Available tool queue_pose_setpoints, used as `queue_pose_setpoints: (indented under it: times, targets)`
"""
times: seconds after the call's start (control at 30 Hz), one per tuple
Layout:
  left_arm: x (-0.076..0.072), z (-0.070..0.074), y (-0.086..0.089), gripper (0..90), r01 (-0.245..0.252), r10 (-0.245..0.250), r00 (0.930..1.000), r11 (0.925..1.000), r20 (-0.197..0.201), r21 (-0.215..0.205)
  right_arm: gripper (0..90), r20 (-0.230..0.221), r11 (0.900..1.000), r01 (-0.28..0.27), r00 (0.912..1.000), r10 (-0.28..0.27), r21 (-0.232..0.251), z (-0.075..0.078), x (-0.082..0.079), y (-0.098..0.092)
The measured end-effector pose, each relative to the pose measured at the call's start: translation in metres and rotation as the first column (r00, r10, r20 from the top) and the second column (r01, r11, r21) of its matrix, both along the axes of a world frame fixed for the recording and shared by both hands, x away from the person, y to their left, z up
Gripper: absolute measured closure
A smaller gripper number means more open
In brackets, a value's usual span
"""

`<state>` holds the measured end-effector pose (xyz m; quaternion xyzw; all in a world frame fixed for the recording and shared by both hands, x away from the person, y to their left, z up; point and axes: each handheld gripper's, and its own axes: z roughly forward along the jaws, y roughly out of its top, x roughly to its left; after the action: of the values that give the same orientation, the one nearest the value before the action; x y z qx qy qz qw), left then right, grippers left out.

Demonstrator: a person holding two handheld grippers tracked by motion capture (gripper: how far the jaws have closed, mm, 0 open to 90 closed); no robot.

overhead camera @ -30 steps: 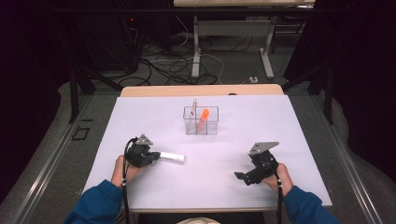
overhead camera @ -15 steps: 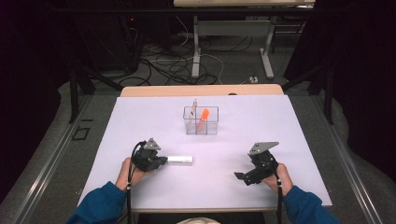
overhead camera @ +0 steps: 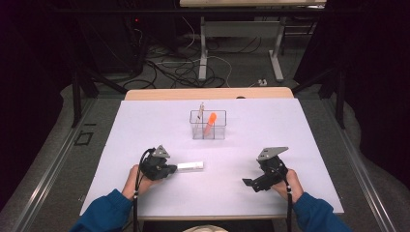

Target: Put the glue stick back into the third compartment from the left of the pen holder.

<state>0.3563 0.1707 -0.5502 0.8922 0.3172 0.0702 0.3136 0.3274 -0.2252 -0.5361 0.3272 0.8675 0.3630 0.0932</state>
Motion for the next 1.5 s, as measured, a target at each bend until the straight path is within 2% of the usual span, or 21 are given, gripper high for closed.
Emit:
queue_pose_setpoints:
  times: [0.1,0.2,0.23,0.3,0.33,0.37,0.43,0.6,0.67,0.73,0.97,1.0,1.03,1.17,1.23,1.27,1.3,1.37,1.43,1.47,1.5]
  targets:
    - [-0.001,0.000,-0.003,89.7,0.008,-0.008,1.0000,1.0000,-0.003,-0.004,0.9,0.006,1.000,0.003,1.0000,-0.003,0.004,-0.001,0.000,0.001]
    - [-0.003,0.001,-0.007,89.6,0.028,-0.028,0.9992,0.9996,-0.027,0.002,0.9,-0.002,1.000,0.000,1.0000,0.000,-0.001,0.000,0.000,0.000]
    - [-0.004,0.000,-0.009,89.6,0.019,-0.019,0.9998,0.9998,-0.009,-0.005,0.9,0.004,1.000,0.004,1.0000,-0.004,0.005,-0.001,0.000,0.001]
    - [-0.005,0.000,-0.011,89.6,0.028,-0.028,0.9996,0.9996,-0.008,0.000,0.9,0.002,1.000,-0.002,1.0000,0.002,-0.005,-0.001,0.000,0.001]
    - [-0.006,0.000,-0.012,89.6,0.021,-0.022,0.9996,0.9998,-0.015,-0.006,0.9,0.002,1.000,-0.002,1.0000,0.002,-0.005,-0.001,0.000,0.001]
    - [-0.006,0.002,-0.012,89.6,0.037,-0.036,0.9990,0.9993,-0.028,0.002,0.9,0.003,1.000,0.002,1.0000,-0.002,0.000,-0.001,0.000,0.001]
    - [-0.007,0.000,-0.015,89.6,0.029,-0.029,0.9994,0.9995,-0.020,-0.010,0.9,0.009,1.000,0.000,1.0000,0.000,0.002,-0.002,0.001,0.001]
    - [-0.009,0.001,-0.022,89.5,0.051,-0.051,0.9985,0.9987,-0.020,-0.007,0.9,0.005,1.000,0.007,1.0000,-0.007,0.006,-0.002,0.001,0.002]
    - [-0.009,0.001,-0.023,89.5,0.045,-0.045,0.9988,0.9990,-0.019,-0.006,0.9,0.005,1.000,0.007,1.0000,-0.007,0.006,-0.002,0.001,0.002]
    - [-0.009,0.001,-0.024,89.4,0.049,-0.049,0.9981,0.9986,-0.036,-0.020,0.9,0.006,1.000,0.006,1.0000,-0.006,0.007,-0.002,0.001,0.002]
    - [-0.010,0.002,-0.025,87.3,0.065,-0.065,0.9973,0.9979,-0.036,0.000,0.9,0.005,1.000,0.004,1.0000,-0.004,0.006,-0.001,0.000,0.002]
    - [-0.010,0.002,-0.025,85.9,0.061,-0.061,0.9980,0.9981,-0.018,0.007,0.9,0.003,1.000,0.003,1.0000,-0.003,0.008,-0.002,0.001,0.002]
    - [-0.011,0.003,-0.024,84.2,0.050,-0.050,0.9985,0.9987,-0.019,0.004,0.8,0.003,1.000,-0.004,1.0000,0.004,0.007,-0.001,0.001,0.002]
    - [-0.011,0.007,-0.017,76.4,0.057,-0.057,0.9981,0.9982,-0.024,0.016,0.8,0.003,1.000,0.004,1.0000,-0.004,0.005,-0.001,0.000,0.001]
    - [-0.012,0.009,-0.013,69.7,0.049,-0.049,0.9987,0.9987,-0.009,0.011,0.8,-0.002,1.000,0.003,1.0000,-0.003,0.006,-0.001,0.000,0.001]
    - [-0.012,0.011,-0.011,69.7,0.054,-0.054,0.9984,0.9985,-0.017,0.012,0.8,0.002,1.000,0.001,1.0000,-0.001,0.004,-0.001,0.000,0.001]
    - [-0.012,0.012,-0.009,64.9,0.052,-0.052,0.9985,0.9985,-0.016,0.015,0.8,0.002,1.000,-0.001,1.0000,0.001,0.000,0.000,-0.001,0.000]
    - [-0.012,0.015,-0.006,59.0,0.042,-0.042,0.9990,0.9990,0.014,0.013,0.8,0.002,1.000,0.000,1.0000,0.000,0.001,0.000,-0.001,0.000]
    - [-0.012,0.018,-0.005,52.3,0.048,-0.049,0.9988,0.9985,0.007,0.025,0.8,0.000,1.000,0.003,1.0000,-0.003,0.005,0.000,-0.001,0.001]
    - [-0.012,0.018,-0.004,52.3,0.043,-0.043,0.9990,0.9989,0.014,0.021,0.8,0.000,1.000,0.003,1.0000,-0.003,0.005,0.000,-0.001,0.001]
    - [-0.011,0.020,-0.004,44.7,0.039,-0.040,0.9990,0.9988,0.019,0.030,0.8,0.002,1.000,-0.005,1.0000,0.005,0.001,0.000,-0.001,0.001]
